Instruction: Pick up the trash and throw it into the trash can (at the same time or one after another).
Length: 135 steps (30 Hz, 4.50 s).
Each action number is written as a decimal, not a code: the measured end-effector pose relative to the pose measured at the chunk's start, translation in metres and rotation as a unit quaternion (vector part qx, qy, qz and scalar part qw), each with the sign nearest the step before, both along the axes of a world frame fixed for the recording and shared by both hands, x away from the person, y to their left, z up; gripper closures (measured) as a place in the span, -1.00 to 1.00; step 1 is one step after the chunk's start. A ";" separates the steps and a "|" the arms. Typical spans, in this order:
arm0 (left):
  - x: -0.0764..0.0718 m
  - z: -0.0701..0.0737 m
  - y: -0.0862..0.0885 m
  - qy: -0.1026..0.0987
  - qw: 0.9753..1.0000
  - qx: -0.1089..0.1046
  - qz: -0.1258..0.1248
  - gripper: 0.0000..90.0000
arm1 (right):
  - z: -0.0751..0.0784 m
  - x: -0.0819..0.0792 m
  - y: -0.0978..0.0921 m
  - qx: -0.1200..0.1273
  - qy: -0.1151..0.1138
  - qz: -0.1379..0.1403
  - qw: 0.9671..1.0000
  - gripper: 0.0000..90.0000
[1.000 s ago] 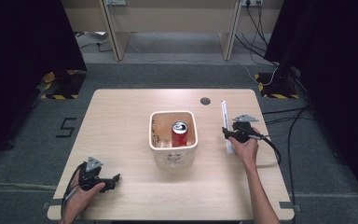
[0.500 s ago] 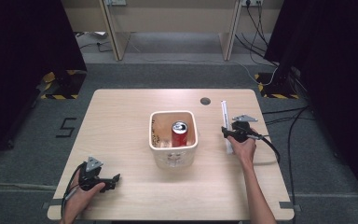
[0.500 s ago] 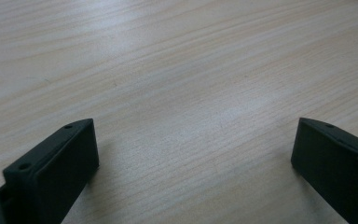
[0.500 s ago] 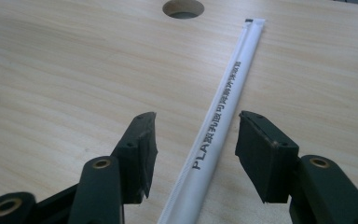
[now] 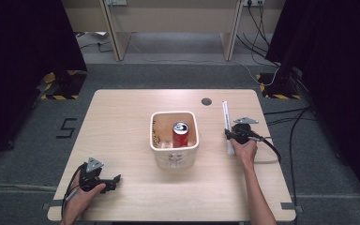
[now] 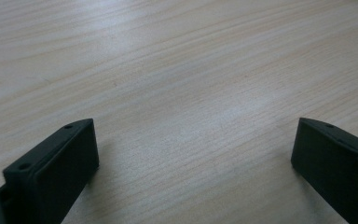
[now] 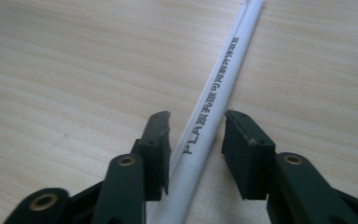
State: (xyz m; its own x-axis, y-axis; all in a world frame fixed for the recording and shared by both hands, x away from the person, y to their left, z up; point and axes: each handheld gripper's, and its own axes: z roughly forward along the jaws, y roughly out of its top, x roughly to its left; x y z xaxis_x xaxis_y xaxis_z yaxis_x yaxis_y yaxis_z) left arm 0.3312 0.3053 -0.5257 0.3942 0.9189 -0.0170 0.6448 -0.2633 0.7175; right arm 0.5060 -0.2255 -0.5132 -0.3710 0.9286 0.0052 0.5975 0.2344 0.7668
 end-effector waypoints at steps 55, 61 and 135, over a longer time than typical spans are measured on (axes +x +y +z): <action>0.000 0.000 0.000 0.000 1.000 0.000 0.000 -1.00 | 0.124 -0.108 0.009 0.025 -0.081 0.178 0.980 0.77; 0.000 0.000 0.000 0.000 1.000 0.000 0.000 -1.00 | 0.136 -0.123 0.013 0.020 -0.088 0.203 0.975 0.77; 0.000 0.000 0.000 0.000 1.000 -0.001 0.001 -1.00 | 0.190 -0.148 0.088 -0.021 -0.092 0.298 0.950 0.14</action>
State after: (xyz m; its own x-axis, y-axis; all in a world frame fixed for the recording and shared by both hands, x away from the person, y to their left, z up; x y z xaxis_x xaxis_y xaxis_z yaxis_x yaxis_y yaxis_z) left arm 0.3312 0.3052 -0.5257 0.3931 0.9193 -0.0188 0.6448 -0.2610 0.7184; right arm 0.3582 -0.1377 -0.3227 -0.8220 0.5511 -0.1436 0.2059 0.5226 0.8273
